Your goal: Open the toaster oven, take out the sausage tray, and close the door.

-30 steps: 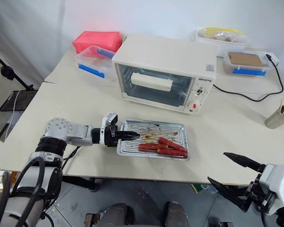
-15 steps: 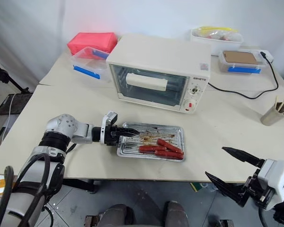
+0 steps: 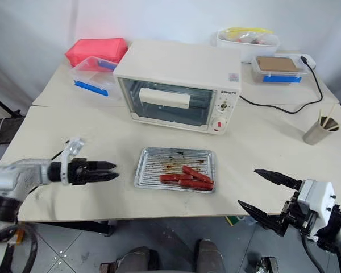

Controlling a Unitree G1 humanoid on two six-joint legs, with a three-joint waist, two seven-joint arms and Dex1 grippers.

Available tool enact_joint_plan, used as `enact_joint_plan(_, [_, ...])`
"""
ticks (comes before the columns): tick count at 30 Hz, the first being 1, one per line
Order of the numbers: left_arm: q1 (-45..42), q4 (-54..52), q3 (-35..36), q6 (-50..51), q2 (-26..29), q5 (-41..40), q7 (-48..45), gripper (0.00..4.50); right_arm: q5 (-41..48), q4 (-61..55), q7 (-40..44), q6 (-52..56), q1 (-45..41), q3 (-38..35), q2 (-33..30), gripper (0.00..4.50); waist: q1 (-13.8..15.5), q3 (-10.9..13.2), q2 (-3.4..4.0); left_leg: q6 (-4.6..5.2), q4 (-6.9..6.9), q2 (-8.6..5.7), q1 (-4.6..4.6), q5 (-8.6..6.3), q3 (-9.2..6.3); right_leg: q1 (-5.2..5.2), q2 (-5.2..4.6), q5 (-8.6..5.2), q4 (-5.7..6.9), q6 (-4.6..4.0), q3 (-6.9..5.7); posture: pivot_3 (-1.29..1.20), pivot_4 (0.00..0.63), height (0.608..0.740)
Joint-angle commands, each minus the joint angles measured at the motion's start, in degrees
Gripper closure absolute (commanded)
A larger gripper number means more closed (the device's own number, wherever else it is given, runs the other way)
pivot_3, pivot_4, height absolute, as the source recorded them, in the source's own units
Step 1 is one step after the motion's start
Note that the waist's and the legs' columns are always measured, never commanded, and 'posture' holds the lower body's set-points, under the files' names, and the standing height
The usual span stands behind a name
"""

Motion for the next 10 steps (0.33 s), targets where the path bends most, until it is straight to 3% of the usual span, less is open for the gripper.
enact_joint_plan(1, [5.7,-3.3,7.7,-21.7,1.0,4.6,-2.6,0.03,1.1,2.2,3.1,0.5,-3.4,1.1,-3.1,0.0,0.0,0.0,-0.08,0.03,0.0,0.02,0.0,-0.03,-0.01,-0.01,-0.03,0.0,-0.03,0.0,0.01,0.0,0.15,0.74])
enact_joint_plan(5, [12.1,-10.4,13.4,-28.9,0.7,4.9,-1.4,0.03,1.4,4.3,8.5,1.0,-8.9,4.5,-7.7,0.0,-0.3,0.1,-0.15,0.17,0.0,0.02,0.01,-0.11,0.0,-0.02,-0.15,0.06,-0.07,0.09,0.05,0.0,0.15,0.74])
enact_joint_plan(10, [11.8,-12.1,14.9,-27.2,-0.9,3.6,2.4,0.03,-0.5,7.5,10.9,-0.5,-12.3,6.4,-8.6,0.0,0.3,0.2,-0.12,0.2,-0.01,-0.01,0.01,-0.13,0.05,0.0,-0.12,0.07,-0.08,0.11,-0.05,0.0,0.15,0.74])
